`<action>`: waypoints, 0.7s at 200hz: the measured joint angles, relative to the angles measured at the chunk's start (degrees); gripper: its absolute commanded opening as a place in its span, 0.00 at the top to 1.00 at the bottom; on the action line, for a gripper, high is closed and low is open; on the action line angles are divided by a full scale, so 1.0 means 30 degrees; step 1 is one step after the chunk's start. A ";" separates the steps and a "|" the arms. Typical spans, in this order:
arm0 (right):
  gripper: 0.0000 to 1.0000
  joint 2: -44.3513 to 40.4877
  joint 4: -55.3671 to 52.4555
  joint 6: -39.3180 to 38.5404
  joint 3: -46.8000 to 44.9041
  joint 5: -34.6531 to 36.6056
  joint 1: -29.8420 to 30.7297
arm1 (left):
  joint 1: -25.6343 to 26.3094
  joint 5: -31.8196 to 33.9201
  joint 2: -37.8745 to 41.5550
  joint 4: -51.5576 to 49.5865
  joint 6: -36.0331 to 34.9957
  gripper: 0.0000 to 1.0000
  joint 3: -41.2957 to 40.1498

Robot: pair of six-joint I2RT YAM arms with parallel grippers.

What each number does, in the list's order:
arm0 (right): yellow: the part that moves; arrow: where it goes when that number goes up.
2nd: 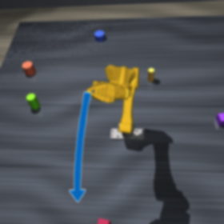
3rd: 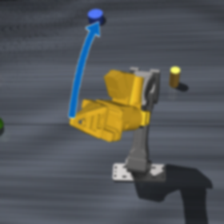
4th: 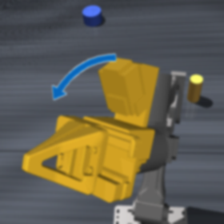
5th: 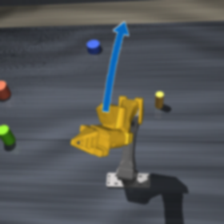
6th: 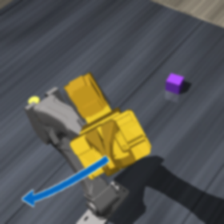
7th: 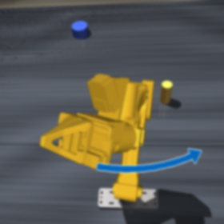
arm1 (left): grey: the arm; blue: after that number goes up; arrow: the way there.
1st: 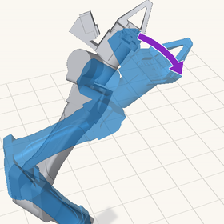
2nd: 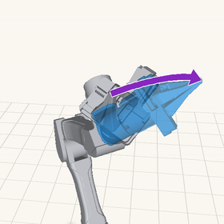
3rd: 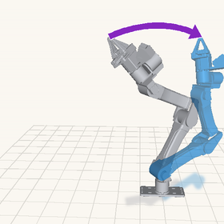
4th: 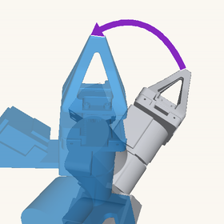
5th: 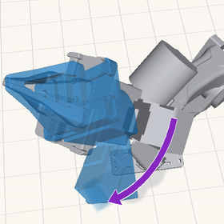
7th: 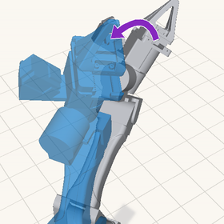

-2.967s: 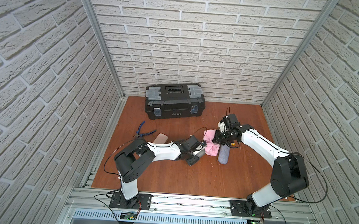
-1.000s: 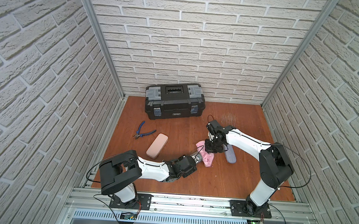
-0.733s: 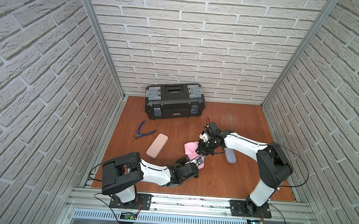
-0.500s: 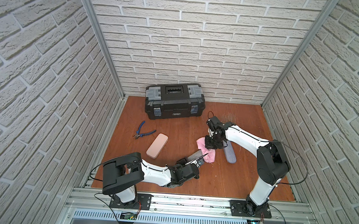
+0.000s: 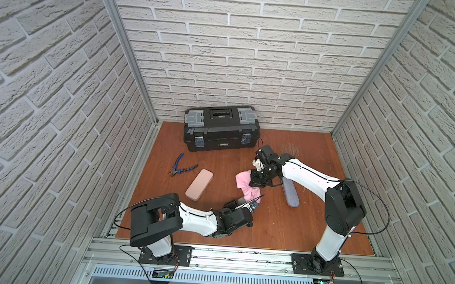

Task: Wipe the eyeglass case
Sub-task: Wipe the dirt from the eyeglass case.

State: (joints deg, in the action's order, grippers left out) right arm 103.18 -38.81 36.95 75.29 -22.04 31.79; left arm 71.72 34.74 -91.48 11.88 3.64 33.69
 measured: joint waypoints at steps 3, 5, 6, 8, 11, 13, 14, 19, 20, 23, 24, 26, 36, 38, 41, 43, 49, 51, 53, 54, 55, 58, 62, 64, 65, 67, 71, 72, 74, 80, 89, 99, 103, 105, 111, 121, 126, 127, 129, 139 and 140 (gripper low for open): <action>0.97 0.0007 0.0372 0.0240 -0.0175 -0.0430 0.0051 | 0.0000 -0.0007 0.0000 -0.0007 0.0000 0.77 0.0000; 0.97 0.0007 0.0619 0.0401 -0.0306 -0.0699 0.0095 | 0.0000 0.0000 0.0000 -0.0007 0.0000 0.77 0.0000; 0.97 0.0015 0.0699 0.0437 -0.0350 -0.0809 0.0109 | 0.0000 0.0000 0.0000 -0.0015 0.0000 0.77 0.0000; 0.97 0.0044 0.0918 0.0619 -0.0503 -0.1093 0.0153 | 0.0000 0.0007 0.0000 -0.0015 0.0007 0.77 0.0000; 0.97 0.0051 0.1202 0.0765 -0.0678 -0.1464 0.0226 | 0.0000 0.0000 0.0000 -0.0015 0.0000 0.77 0.0000; 0.97 0.0073 0.1399 0.0911 -0.0823 -0.1719 0.0270 | 0.0000 0.0000 0.0000 -0.0015 0.0007 0.77 0.0000; 0.97 0.0095 0.1508 0.0991 -0.0918 -0.1872 0.0270 | 0.0000 0.0000 0.0000 -0.0015 0.0007 0.77 0.0000; 0.97 0.0146 0.1851 0.1173 -0.1224 -0.2339 0.0270 | 0.0000 0.0007 0.0000 -0.0022 0.0007 0.77 0.0000; 0.98 0.0153 0.1880 0.1180 -0.1268 -0.2390 0.0262 | 0.0000 0.0007 0.0000 -0.0015 0.0007 0.77 0.0000; 0.97 0.0189 0.2076 0.1275 -0.1486 -0.2674 0.0233 | 0.0000 0.0007 0.0000 -0.0022 0.0007 0.77 0.0000; 0.97 0.0197 0.2106 0.1275 -0.1530 -0.2710 0.0226 | 0.0000 0.0007 0.0000 -0.0022 0.0000 0.77 0.0000; 0.97 0.0226 0.2171 0.1311 -0.1661 -0.2834 0.0168 | 0.0000 0.0015 0.0000 -0.0022 0.0007 0.78 0.0000; 0.97 0.0430 0.2186 0.1195 -0.2157 -0.3169 -0.0393 | 0.0000 -0.0007 0.0000 -0.0007 0.0000 0.78 0.0000; 0.97 0.0474 0.2200 0.1209 -0.2229 -0.3351 -0.0539 | 0.0000 -0.0051 0.0000 0.0000 -0.0007 0.78 0.0000; 0.97 0.0554 0.2157 0.1071 -0.2324 -0.3504 -0.0911 | 0.0000 -0.0153 0.0000 0.0044 0.0000 0.78 0.0000; 0.97 0.0590 0.2157 0.1035 -0.2339 -0.3570 -0.1042 | 0.0000 -0.0204 0.0000 0.0066 0.0007 0.78 0.0007; 0.97 0.0663 0.2033 0.0809 -0.2353 -0.3402 -0.1683 | 0.0000 -0.0313 0.0000 0.0080 0.0007 0.78 0.0029; 0.97 0.0678 0.1974 0.0729 -0.2353 -0.3286 -0.1887 | 0.0007 -0.0328 0.0000 0.0073 0.0000 0.78 0.0029; 0.97 0.0678 0.1858 0.0554 -0.2339 -0.3067 -0.2113 | 0.0029 -0.0342 0.0000 0.0073 0.0007 0.78 0.0029; 0.97 0.0678 0.1807 0.0510 -0.2331 -0.2973 -0.2200 | 0.0044 -0.0372 0.0000 0.0073 0.0000 0.78 0.0029; 0.97 0.0678 0.1727 0.0452 -0.2317 -0.2790 -0.2361 | 0.0051 -0.0379 0.0000 0.0073 -0.0007 0.78 0.0029; 0.97 0.0678 0.1566 0.0328 -0.2288 -0.2506 -0.2645 | 0.0080 -0.0408 0.0000 0.0080 -0.0007 0.78 0.0029; 0.97 0.0678 0.1231 0.0029 -0.2208 -0.1807 -0.3031 | 0.0117 -0.0466 0.0000 0.0087 -0.0015 0.78 0.0036; 0.97 0.0678 0.1064 -0.0080 -0.2135 -0.1464 -0.3177 | 0.0124 -0.0495 0.0000 0.0095 -0.0007 0.78 0.0036; 0.97 0.0678 0.0984 -0.0124 -0.2113 -0.1362 -0.3228 | 0.0124 -0.0495 0.0000 0.0087 -0.0007 0.78 0.0036; 0.97 0.0678 0.0772 -0.0306 -0.2025 -0.0823 -0.3381 | 0.0138 -0.0503 0.0000 0.0087 0.0000 0.78 0.0036; 0.97 0.0678 0.0313 -0.0568 -0.1865 0.0058 -0.3672 | 0.0138 -0.0510 0.0007 0.0087 0.0015 0.78 0.0036; 0.97 0.0678 0.0233 -0.0605 -0.1836 0.0211 -0.3723 | 0.0138 -0.0510 0.0007 0.0087 0.0007 0.78 0.0036; 0.97 0.0678 0.0029 -0.0721 -0.1741 0.0692 -0.3854 | 0.0138 -0.0510 0.0007 0.0080 0.0022 0.78 0.0036; 0.97 0.0656 -0.0685 -0.1115 -0.1479 0.1872 -0.4138 | 0.0117 -0.0510 0.0007 0.0073 0.0066 0.78 0.0036; 0.97 0.0554 -0.1596 -0.1588 -0.1093 0.3206 -0.4182 | 0.0066 -0.0554 0.0007 0.0051 0.0168 0.78 0.0036; 0.97 0.0277 -0.2280 -0.1996 -0.0743 0.3883 -0.3883 | -0.0022 -0.0707 0.0036 0.0044 0.0313 0.78 0.0036; 0.97 0.0095 -0.2477 -0.2098 -0.0619 0.3978 -0.3657 | -0.0109 -0.0845 0.0058 0.0036 0.0372 0.78 0.0036; 0.97 0.0000 -0.2557 -0.2135 -0.0554 0.4007 -0.3548 | -0.0146 -0.0918 0.0073 0.0036 0.0401 0.78 0.0036; 0.97 -0.0342 -0.2681 -0.2171 -0.0430 0.3942 -0.3140 | -0.0306 -0.1195 0.0131 0.0015 0.0525 0.78 0.0036; 0.97 -0.0969 -0.2586 -0.1967 -0.0386 0.3279 -0.2375 | -0.0641 -0.1778 0.0248 -0.0015 0.0750 0.78 0.0007; 0.97 -0.1246 -0.2448 -0.1829 -0.0430 0.2798 -0.2055 | -0.0809 -0.2062 0.0321 -0.0015 0.0845 0.78 -0.0022; 0.97 -0.1311 -0.2339 -0.1719 -0.0466 0.2616 -0.1960 | -0.0831 -0.2106 0.0328 -0.0015 0.0860 0.78 -0.0029; 0.97 -0.1392 -0.2237 -0.1639 -0.0517 0.2419 -0.1858 | -0.0911 -0.2244 0.0357 -0.0022 0.0903 0.78 -0.0044; 0.97 -0.1902 -0.0998 -0.0809 -0.1144 0.1042 -0.1253 | -0.1319 -0.2892 0.0488 0.0022 0.1129 0.78 -0.0146; 0.97 -0.1923 -0.0882 -0.0685 -0.1217 0.0918 -0.1209 | -0.1377 -0.2987 0.0517 0.0029 0.1180 0.78 -0.0168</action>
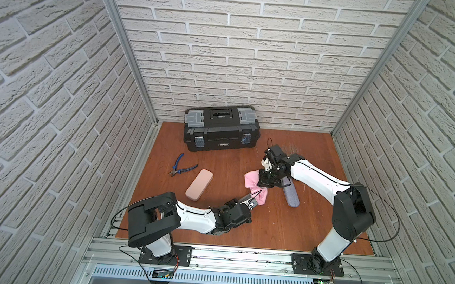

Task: Wipe the eyeglass case
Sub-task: Wipe the dirt from the eyeglass case.

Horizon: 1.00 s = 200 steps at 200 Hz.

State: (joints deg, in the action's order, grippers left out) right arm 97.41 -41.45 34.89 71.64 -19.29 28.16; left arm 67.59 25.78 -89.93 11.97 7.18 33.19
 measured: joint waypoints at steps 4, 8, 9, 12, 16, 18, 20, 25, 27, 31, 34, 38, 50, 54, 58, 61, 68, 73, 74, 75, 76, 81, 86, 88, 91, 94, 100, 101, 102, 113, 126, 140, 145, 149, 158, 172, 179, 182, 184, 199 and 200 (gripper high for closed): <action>0.97 -0.0131 0.0670 0.0364 -0.0386 -0.0634 0.0262 | -0.0153 -0.0277 0.0058 0.0007 0.0051 0.78 -0.0051; 0.97 -0.0175 0.1297 0.0896 -0.0831 -0.1239 0.0488 | -0.0350 -0.0561 0.0160 0.0029 0.0153 0.78 -0.0131; 0.98 -0.0182 0.1406 0.0954 -0.0903 -0.1355 0.0517 | -0.0386 -0.0627 0.0175 0.0036 0.0153 0.78 -0.0146; 0.98 -0.0197 0.1858 0.1253 -0.1224 -0.1683 0.0641 | -0.0539 -0.0852 0.0262 0.0066 0.0204 0.78 -0.0226; 0.97 -0.0153 0.2528 0.1756 -0.1734 -0.2266 0.0794 | -0.0736 -0.1144 0.0372 0.0117 0.0306 0.78 -0.0335; 0.97 -0.0109 0.2841 0.1923 -0.1996 -0.2565 0.0852 | -0.0801 -0.1231 0.0408 0.0117 0.0328 0.78 -0.0379; 0.98 -0.0051 0.3111 0.2157 -0.2237 -0.2761 0.0896 | -0.0882 -0.1348 0.0459 0.0138 0.0350 0.78 -0.0430; 0.97 0.0117 0.3665 0.2608 -0.2783 -0.3279 0.0903 | -0.1137 -0.1727 0.0605 0.0189 0.0466 0.78 -0.0583; 0.97 0.0219 0.3861 0.2703 -0.3009 -0.3453 0.0896 | -0.1224 -0.1872 0.0656 0.0233 0.0503 0.78 -0.0641; 0.97 0.0408 0.4167 0.2965 -0.3388 -0.3789 0.0874 | -0.1362 -0.2120 0.0736 0.0284 0.0546 0.78 -0.0729; 0.97 0.0583 0.4262 0.2965 -0.3592 -0.3927 0.0780 | -0.1464 -0.2361 0.0794 0.0313 0.0561 0.78 -0.0801; 0.97 0.0772 0.4452 0.3096 -0.3767 -0.4401 0.0648 | -0.1559 -0.2616 0.0831 0.0350 0.0597 0.78 -0.0845; 0.98 0.1005 0.4233 0.2637 -0.3577 -0.4874 -0.0160 | -0.1792 -0.3155 0.0874 0.0554 0.0699 0.78 -0.0940; 0.97 0.1020 0.3847 0.2222 -0.3410 -0.4575 -0.0474 | -0.1865 -0.3308 0.0874 0.0590 0.0692 0.78 -0.0940; 0.97 0.1027 0.3432 0.1960 -0.3206 -0.4226 -0.0750 | -0.1923 -0.3453 0.0874 0.0641 0.0692 0.78 -0.0940; 0.97 0.1035 0.3089 0.1683 -0.3038 -0.3701 -0.0998 | -0.1960 -0.3541 0.0874 0.0648 0.0692 0.78 -0.0940; 0.97 0.1035 0.2215 0.1042 -0.2543 -0.2229 -0.1537 | -0.2047 -0.3723 0.0874 0.0707 0.0692 0.78 -0.0940; 0.97 0.1035 0.1625 0.0627 -0.2178 -0.0998 -0.1836 | -0.2098 -0.3861 0.0874 0.0707 0.0692 0.78 -0.0940; 0.97 0.1035 0.1443 0.0466 -0.2062 -0.0583 -0.1894 | -0.2106 -0.3883 0.0874 0.0707 0.0692 0.78 -0.0940; 0.98 0.1035 0.1355 0.0415 -0.2011 -0.0408 -0.1923 | -0.2113 -0.3891 0.0874 0.0707 0.0692 0.78 -0.0940; 0.98 0.1035 0.1195 0.0313 -0.1909 -0.0036 -0.1967 | -0.2127 -0.3927 0.0874 0.0699 0.0692 0.78 -0.0940; 0.97 0.1035 0.0590 -0.0095 -0.1523 0.1151 -0.2149 | -0.2171 -0.4022 0.0874 0.0685 0.0685 0.78 -0.0947; 0.97 0.1035 0.0073 -0.0466 -0.1158 0.2251 -0.2361 | -0.2208 -0.4102 0.0867 0.0656 0.0692 0.78 -0.0947; 0.97 0.1035 -0.0131 -0.0590 -0.0991 0.2645 -0.2382 | -0.2215 -0.4124 0.0867 0.0656 0.0692 0.78 -0.0947; 0.97 0.1027 -0.0401 -0.0838 -0.0780 0.3155 -0.2426 | -0.2244 -0.4160 0.0867 0.0641 0.0692 0.78 -0.0947; 0.97 0.1013 -0.0627 -0.0940 -0.0568 0.3534 -0.2412 | -0.2259 -0.4204 0.0867 0.0641 0.0692 0.78 -0.0947; 0.97 0.0984 -0.1013 -0.1297 -0.0153 0.4095 -0.2288 | -0.2266 -0.4269 0.0867 0.0641 0.0692 0.78 -0.0947; 0.97 0.0976 -0.1049 -0.1304 -0.0109 0.4124 -0.2251 | -0.2273 -0.4269 0.0867 0.0641 0.0692 0.78 -0.0947; 0.97 0.0969 -0.1122 -0.1355 -0.0022 0.4211 -0.2200 | -0.2273 -0.4277 0.0867 0.0641 0.0692 0.78 -0.0947; 0.97 0.0823 -0.1377 -0.1588 0.0510 0.4277 -0.1588 | -0.2280 -0.4313 0.0867 0.0634 0.0692 0.78 -0.0947; 0.97 0.0532 -0.1056 -0.1370 0.0605 0.3322 -0.0714 | -0.2280 -0.4335 0.0867 0.0619 0.0692 0.78 -0.0947; 0.97 0.0240 0.0393 -0.0255 -0.0146 0.1180 0.0073 | -0.2273 -0.4320 0.0867 0.0619 0.0692 0.78 -0.0947; 0.97 0.0197 0.1107 0.0204 -0.0576 0.0335 0.0313 | -0.2273 -0.4313 0.0867 0.0612 0.0692 0.78 -0.0947; 0.97 0.0197 0.1676 0.0678 -0.0991 -0.0415 0.0488 | -0.2273 -0.4299 0.0867 0.0612 0.0685 0.78 -0.0947; 0.97 0.0248 0.2871 0.1545 -0.2004 -0.1763 0.0678 | -0.2251 -0.4240 0.0867 0.0605 0.0685 0.78 -0.0947; 0.97 0.0481 0.3883 0.2426 -0.3264 -0.3126 0.0546 | -0.2149 -0.4080 0.0867 0.0605 0.0670 0.78 -0.0947; 0.98 0.0641 0.4138 0.2543 -0.3592 -0.3687 0.0248 | -0.2076 -0.3963 0.0874 0.0605 0.0648 0.78 -0.0947; 0.97 0.0692 0.4138 0.2441 -0.3614 -0.3927 0.0000 | -0.2033 -0.3883 0.0874 0.0612 0.0648 0.78 -0.0947; 0.97 0.0714 0.4116 0.2441 -0.3606 -0.4065 -0.0117 | -0.2004 -0.3825 0.0874 0.0612 0.0656 0.79 -0.0947; 0.97 0.0801 0.3140 0.1530 -0.3177 -0.3410 -0.1064 | -0.1770 -0.3381 0.0874 0.0648 0.0678 0.79 -0.0947; 0.97 0.0816 0.2965 0.1399 -0.3089 -0.3206 -0.1158 | -0.1749 -0.3344 0.0874 0.0648 0.0678 0.79 -0.0947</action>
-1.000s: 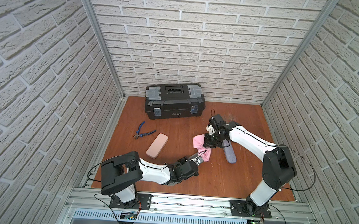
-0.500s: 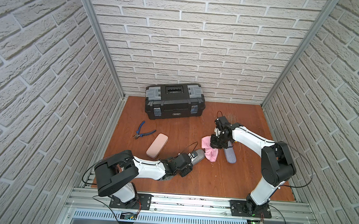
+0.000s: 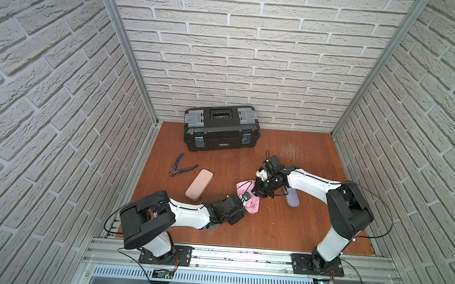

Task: Wipe the eyeglass case
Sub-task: Wipe the dirt from the eyeglass case.

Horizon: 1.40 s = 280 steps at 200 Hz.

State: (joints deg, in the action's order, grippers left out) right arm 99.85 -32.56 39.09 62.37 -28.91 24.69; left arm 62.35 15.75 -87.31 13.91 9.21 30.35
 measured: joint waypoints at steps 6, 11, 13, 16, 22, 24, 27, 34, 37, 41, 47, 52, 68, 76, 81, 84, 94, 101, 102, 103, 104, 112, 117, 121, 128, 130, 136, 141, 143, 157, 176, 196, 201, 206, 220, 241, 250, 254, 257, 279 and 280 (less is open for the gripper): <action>0.97 0.0058 -0.0729 -0.0503 0.0430 0.0940 -0.0350 | 0.0182 0.0299 -0.0007 -0.0007 -0.0007 0.79 0.0000; 0.98 0.0102 -0.1464 -0.1027 0.0896 0.2222 -0.0561 | 0.0401 0.0699 -0.0007 -0.0080 -0.0022 0.78 0.0000; 0.97 0.0131 -0.1625 -0.1144 0.1020 0.2455 -0.0590 | 0.0444 0.0809 -0.0007 -0.0095 -0.0022 0.78 0.0000; 0.97 0.0160 -0.2047 -0.1472 0.1333 0.3242 -0.0721 | 0.0597 0.1093 -0.0022 -0.0117 -0.0029 0.78 0.0000; 0.97 0.0204 -0.2725 -0.1945 0.1858 0.4379 -0.0867 | 0.0882 0.1610 -0.0066 -0.0219 -0.0095 0.78 0.0044; 0.97 0.0204 -0.2958 -0.2113 0.2047 0.4794 -0.0903 | 0.1013 0.1872 -0.0095 -0.0226 -0.0124 0.78 0.0066; 0.97 0.0219 -0.3242 -0.2346 0.2288 0.5275 -0.0947 | 0.1202 0.2215 -0.0146 -0.0270 -0.0168 0.78 0.0109; 0.97 0.0219 -0.3854 -0.2812 0.2907 0.6295 -0.0925 | 0.1632 0.3002 -0.0335 -0.0437 -0.0262 0.78 0.0313; 0.97 0.0219 -0.4131 -0.3053 0.3206 0.6637 -0.0860 | 0.1836 0.3337 -0.0444 -0.0539 -0.0342 0.78 0.0430; 0.98 0.0219 -0.4371 -0.3228 0.3504 0.6943 -0.0765 | 0.2084 0.3810 -0.0612 -0.0663 -0.0401 0.78 0.0612; 0.98 0.0219 -0.4728 -0.3541 0.3978 0.7300 -0.0561 | 0.2492 0.4590 -0.0940 -0.0816 -0.0590 0.77 0.0933; 0.97 0.0219 -0.4976 -0.3730 0.4342 0.7475 -0.0350 | 0.2805 0.5180 -0.1224 -0.0947 -0.0685 0.77 0.1202; 0.97 0.0219 -0.5574 -0.4051 0.5435 0.7359 0.0605 | 0.3665 0.7213 -0.2310 -0.1566 -0.0882 0.76 0.2244; 0.97 0.0226 -0.5617 -0.4044 0.5829 0.6951 0.1144 | 0.4051 0.8269 -0.2929 -0.1974 -0.0896 0.76 0.2849; 0.97 0.0248 -0.5574 -0.4022 0.6018 0.6572 0.1464 | 0.4248 0.8874 -0.3257 -0.2237 -0.0889 0.76 0.3184; 0.97 0.0284 -0.5515 -0.3949 0.6127 0.6229 0.1712 | 0.4350 0.9194 -0.3446 -0.2412 -0.0860 0.76 0.3359; 0.97 0.0437 -0.5224 -0.3708 0.6302 0.5224 0.2317 | 0.4699 1.0251 -0.4014 -0.2965 -0.0692 0.76 0.3927; 0.97 0.0634 -0.4947 -0.3446 0.6331 0.4393 0.2652 | 0.4889 1.0848 -0.4291 -0.3322 -0.0568 0.76 0.4182; 0.97 0.0656 -0.4911 -0.3410 0.6331 0.4306 0.2681 | 0.4911 1.0950 -0.4328 -0.3381 -0.0539 0.76 0.4226; 0.97 0.0678 -0.4881 -0.3388 0.6331 0.4197 0.2718 | 0.4932 1.1016 -0.4350 -0.3417 -0.0532 0.76 0.4240; 0.97 0.0729 -0.4823 -0.3351 0.6324 0.3971 0.2783 | 0.4962 1.1118 -0.4393 -0.3490 -0.0510 0.76 0.4269; 0.98 0.1005 -0.4422 -0.3002 0.6266 0.3009 0.3140 | 0.5078 1.1628 -0.4539 -0.3832 -0.0393 0.76 0.4386; 0.97 0.1209 -0.4029 -0.2652 0.6135 0.2259 0.3344 | 0.5122 1.1927 -0.4605 -0.4036 -0.0321 0.76 0.4415; 0.97 0.1311 -0.3767 -0.2528 0.6025 0.1843 0.3432 | 0.5151 1.2160 -0.4641 -0.4197 -0.0262 0.76 0.4422; 0.97 0.1537 -0.3206 -0.2135 0.5734 0.0954 0.3555 | 0.5173 1.2488 -0.4677 -0.4466 -0.0160 0.76 0.4422; 0.97 0.1596 -0.3082 -0.2113 0.5654 0.0721 0.3570 | 0.5180 1.2560 -0.4685 -0.4546 -0.0160 0.76 0.4422; 0.97 0.1770 -0.2732 -0.1872 0.5377 0.0102 0.3585 | 0.5195 1.2815 -0.4728 -0.4721 -0.0124 0.76 0.4422; 0.97 0.1887 -0.2514 -0.1741 0.5180 -0.0291 0.3563 | 0.5217 1.2976 -0.4758 -0.4823 -0.0117 0.76 0.4422; 0.97 0.1931 -0.2426 -0.1690 0.5064 -0.0430 0.3534 | 0.5231 1.3049 -0.4787 -0.4852 -0.0102 0.76 0.4422; 0.97 0.2040 -0.1632 -0.1494 0.4022 -0.1253 0.3147 | 0.5304 1.3376 -0.4889 -0.4962 -0.0051 0.76 0.4422; 0.97 0.2025 -0.0510 -0.1362 0.2594 -0.2849 0.1829 | 0.5406 1.3398 -0.4947 -0.4918 -0.0051 0.77 0.4452; 0.97 0.2025 -0.0546 -0.1953 0.2492 -0.1902 0.0328 | 0.5501 1.3209 -0.4962 -0.4918 0.0022 0.77 0.4554; 0.97 0.2025 -0.0758 -0.2178 0.2659 -0.1137 0.0036 | 0.5537 1.3194 -0.4962 -0.4925 0.0007 0.77 0.4554; 0.97 0.2040 -0.1093 -0.2353 0.2922 -0.0087 -0.0153 | 0.5574 1.3180 -0.4962 -0.4925 -0.0015 0.77 0.4554; 0.98 0.2040 -0.2127 -0.2965 0.3840 0.4051 -0.0299 | 0.5617 1.3180 -0.4940 -0.4830 0.0000 0.78 0.4503; 0.98 0.1749 -0.4167 -0.3716 0.4838 0.8568 0.0007 | 0.5501 1.3238 -0.4874 -0.4430 -0.0124 0.78 0.4146; 0.97 0.1552 -0.4765 -0.4007 0.5326 0.8896 0.0313 | 0.5421 1.3216 -0.4816 -0.4233 -0.0219 0.79 0.4022; 0.97 0.1472 -0.4991 -0.4095 0.5617 0.8859 0.0466 | 0.5377 1.3158 -0.4779 -0.4160 -0.0277 0.79 0.3978; 0.97 0.1457 -0.5122 -0.4160 0.5843 0.8684 0.0597 | 0.5348 1.3107 -0.4736 -0.4095 -0.0328 0.79 0.3927; 0.97 0.1311 -0.4852 -0.4146 0.7176 0.6674 0.1763 | 0.5071 1.2633 -0.4437 -0.3716 -0.0648 0.79 0.3650; 0.97 0.1297 -0.4772 -0.4116 0.7184 0.6521 0.1836 | 0.5049 1.2619 -0.4415 -0.3694 -0.0648 0.78 0.3636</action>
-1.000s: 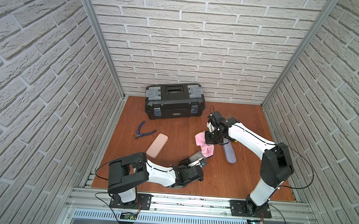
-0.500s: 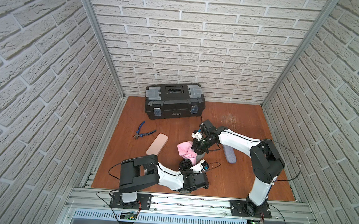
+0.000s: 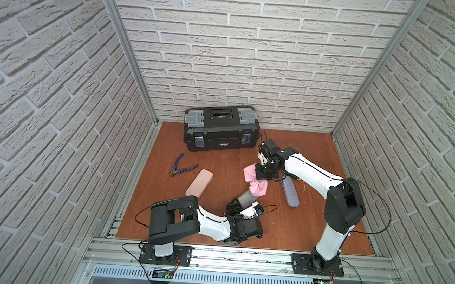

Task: Wipe the eyeglass case
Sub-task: Wipe the dirt from the eyeglass case.

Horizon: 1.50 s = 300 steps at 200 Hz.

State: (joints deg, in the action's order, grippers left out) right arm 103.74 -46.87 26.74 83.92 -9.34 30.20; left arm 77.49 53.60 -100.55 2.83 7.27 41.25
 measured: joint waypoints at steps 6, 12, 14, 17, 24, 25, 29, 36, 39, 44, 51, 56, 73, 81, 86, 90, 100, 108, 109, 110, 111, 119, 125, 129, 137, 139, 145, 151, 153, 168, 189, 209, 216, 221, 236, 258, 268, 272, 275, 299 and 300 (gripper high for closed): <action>0.97 -0.0066 0.0401 0.0189 -0.0036 -0.0925 0.0306 | -0.0066 -0.0131 0.0051 0.0066 -0.0066 0.79 -0.0036; 0.97 -0.0095 0.0852 0.0503 -0.0168 -0.2062 0.0597 | -0.0138 -0.0240 0.0109 0.0138 -0.0080 0.79 -0.0080; 0.97 -0.0109 0.1020 0.0656 -0.0233 -0.2390 0.0678 | -0.0153 -0.0270 0.0124 0.0153 -0.0087 0.78 -0.0095; 0.97 -0.0109 0.1341 0.0845 -0.0364 -0.3067 0.0801 | -0.0189 -0.0321 0.0146 0.0182 -0.0117 0.79 -0.0102; 0.97 -0.0073 0.1996 0.1268 -0.0707 -0.4422 0.1093 | -0.0233 -0.0408 0.0182 0.0219 -0.0160 0.79 -0.0124; 0.97 -0.0066 0.2055 0.1282 -0.0743 -0.4568 0.1115 | -0.0240 -0.0430 0.0182 0.0226 -0.0182 0.79 -0.0124; 0.97 -0.0015 0.2419 0.1530 -0.0947 -0.5333 0.1275 | -0.0262 -0.0466 0.0189 0.0248 -0.0219 0.79 -0.0124; 0.97 0.0131 0.3002 0.1807 -0.1319 -0.6594 0.1457 | -0.0306 -0.0517 0.0204 0.0284 -0.0291 0.79 -0.0131; 0.97 0.0219 0.3198 0.1894 -0.1457 -0.7082 0.1508 | -0.0321 -0.0539 0.0219 0.0291 -0.0321 0.78 -0.0131; 0.97 0.0430 0.3512 0.1989 -0.1690 -0.7854 0.1559 | -0.0342 -0.0590 0.0240 0.0313 -0.0357 0.79 -0.0138; 0.97 0.0772 0.3621 0.1960 -0.1887 -0.8546 0.1545 | -0.0372 -0.0656 0.0255 0.0342 -0.0423 0.79 -0.0153; 0.97 0.1049 0.3577 0.1902 -0.1989 -0.8845 0.1472 | -0.0393 -0.0699 0.0284 0.0379 -0.0423 0.79 -0.0175; 0.97 0.2069 0.3235 0.1406 -0.2382 -0.8794 0.0750 | -0.0495 -0.0940 0.0408 0.0568 -0.0437 0.79 -0.0291; 0.97 0.2346 0.3096 0.1078 -0.2528 -0.8575 0.0197 | -0.0532 -0.1260 0.0517 0.0809 -0.0503 0.79 -0.0328; 0.97 0.2390 0.2965 0.0889 -0.2528 -0.7825 -0.0124 | -0.0546 -0.1537 0.0583 0.0940 -0.0539 0.79 -0.0328; 0.98 0.2390 0.2783 0.0707 -0.2521 -0.7271 -0.0423 | -0.0546 -0.1690 0.0612 0.1005 -0.0568 0.79 -0.0335; 0.97 0.2346 0.2302 0.0306 -0.2375 -0.5457 -0.1115 | -0.0546 -0.2120 0.0678 0.1202 -0.0656 0.80 -0.0335; 0.97 0.2317 0.1916 0.0000 -0.2164 -0.3752 -0.1443 | -0.0561 -0.2368 0.0721 0.1290 -0.0721 0.80 -0.0350; 0.97 0.2317 0.1880 -0.0029 -0.2142 -0.3592 -0.1464 | -0.0568 -0.2404 0.0736 0.1304 -0.0729 0.80 -0.0350; 0.97 0.2310 0.1792 -0.0087 -0.2098 -0.3300 -0.1508 | -0.0576 -0.2426 0.0743 0.1311 -0.0736 0.80 -0.0357; 0.98 0.2310 0.1749 -0.0109 -0.2076 -0.3147 -0.1537 | -0.0583 -0.2448 0.0750 0.1319 -0.0743 0.80 -0.0364; 0.97 0.2302 0.1377 -0.0364 -0.1770 -0.1581 -0.1829 | -0.0648 -0.2645 0.0831 0.1406 -0.0750 0.80 -0.0423; 0.97 0.2302 0.0984 -0.0590 -0.1530 -0.0525 -0.1945 | -0.0721 -0.2790 0.0903 0.1464 -0.0729 0.81 -0.0481; 0.97 0.2310 0.0750 -0.0678 -0.1421 -0.0051 -0.1989 | -0.0787 -0.2885 0.0940 0.1486 -0.0729 0.81 -0.0525; 0.97 0.2317 0.0131 -0.0991 -0.1064 0.0969 -0.1989 | -0.0954 -0.3053 0.1020 0.1494 -0.0736 0.81 -0.0568; 0.97 0.2324 -0.0022 -0.1078 -0.0954 0.1180 -0.1974 | -0.1005 -0.3111 0.1042 0.1501 -0.0736 0.81 -0.0583; 0.97 0.2441 -0.0488 -0.1304 -0.0539 0.1719 -0.1865 | -0.1180 -0.3322 0.1122 0.1501 -0.0736 0.81 -0.0605; 0.97 0.2667 -0.0954 -0.1617 0.0029 0.2149 -0.1698 | -0.1362 -0.3563 0.1202 0.1494 -0.0736 0.81 -0.0619; 0.97 0.2754 -0.1107 -0.1683 0.0255 0.2317 -0.1639 | -0.1428 -0.3650 0.1224 0.1494 -0.0743 0.81 -0.0619; 0.97 0.3723 -0.1537 -0.2397 0.1690 0.2885 -0.1020 | -0.1902 -0.4342 0.1392 0.1486 -0.0750 0.81 -0.0627; 0.97 0.5158 -0.1683 -0.3366 0.2404 0.3009 0.0000 | -0.2565 -0.5450 0.1690 0.1486 -0.0743 0.81 -0.0707; 0.97 0.5493 -0.1413 -0.4029 0.2186 0.3344 0.0342 | -0.2951 -0.6426 0.2055 0.1341 -0.0634 0.81 -0.0860; 0.97 0.5304 -0.1166 -0.4138 0.1858 0.3322 0.0306 | -0.3104 -0.6732 0.2120 0.1304 -0.0517 0.81 -0.0860; 0.97 0.5093 -0.0816 -0.4189 0.1457 0.3293 0.0270 | -0.3228 -0.7002 0.2178 0.1260 -0.0452 0.81 -0.0860; 0.97 0.4313 0.0240 -0.4211 0.0168 0.3082 0.0146 | -0.3679 -0.8116 0.2412 0.1049 -0.0175 0.82 -0.0852; 0.97 0.2834 0.1996 -0.3978 -0.2157 0.2565 -0.0087 | -0.4350 -1.0193 0.2732 0.0743 0.0335 0.82 -0.0838; 0.98 0.2149 0.2732 -0.3657 -0.3198 0.2288 -0.0197 | -0.4561 -1.1038 0.2841 0.0525 0.0532 0.82 -0.0809; 0.97 0.1894 0.2987 -0.3497 -0.3577 0.2164 -0.0233 | -0.4619 -1.1351 0.2871 0.0437 0.0590 0.82 -0.0780; 0.97 0.1741 0.3162 -0.3446 -0.3818 0.2091 -0.0262 | -0.4648 -1.1562 0.2892 0.0335 0.0656 0.82 -0.0743; 0.97 0.0648 0.4255 -0.2339 -0.5479 0.1413 -0.0576 | -0.4765 -1.2721 0.2878 -0.0590 0.1056 0.82 -0.0299; 0.97 0.0597 0.4328 -0.2310 -0.5552 0.1362 -0.0597 | -0.4772 -1.2743 0.2878 -0.0619 0.1071 0.82 -0.0291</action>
State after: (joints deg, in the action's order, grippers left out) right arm 105.54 -33.89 19.81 67.26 -5.26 28.40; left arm 63.18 15.38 -91.92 0.97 10.48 40.38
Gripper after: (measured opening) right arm 0.090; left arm 0.642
